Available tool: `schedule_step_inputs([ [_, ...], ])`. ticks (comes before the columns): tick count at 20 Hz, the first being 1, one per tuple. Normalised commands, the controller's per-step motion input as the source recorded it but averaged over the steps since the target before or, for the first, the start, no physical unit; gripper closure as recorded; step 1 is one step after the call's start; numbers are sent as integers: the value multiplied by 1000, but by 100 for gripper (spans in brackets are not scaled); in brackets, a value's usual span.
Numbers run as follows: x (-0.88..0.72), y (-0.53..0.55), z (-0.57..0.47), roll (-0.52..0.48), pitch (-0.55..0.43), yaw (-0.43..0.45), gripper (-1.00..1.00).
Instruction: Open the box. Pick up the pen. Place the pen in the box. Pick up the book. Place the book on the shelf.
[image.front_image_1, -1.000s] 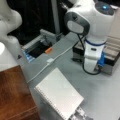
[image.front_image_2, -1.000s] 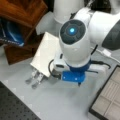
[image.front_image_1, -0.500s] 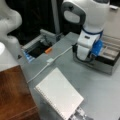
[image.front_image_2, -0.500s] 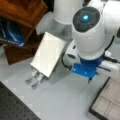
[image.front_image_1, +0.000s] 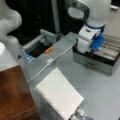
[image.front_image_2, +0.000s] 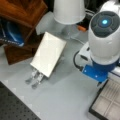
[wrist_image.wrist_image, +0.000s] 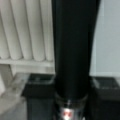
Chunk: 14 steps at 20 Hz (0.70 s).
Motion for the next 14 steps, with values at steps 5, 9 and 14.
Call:
schedule_step_inputs([
  [5,-24,359,-141,-202,-53,52,100],
  [9,91,397,-87,-238,-38,99,100],
  [14,194,318,-36,-228,-41,49,100],
])
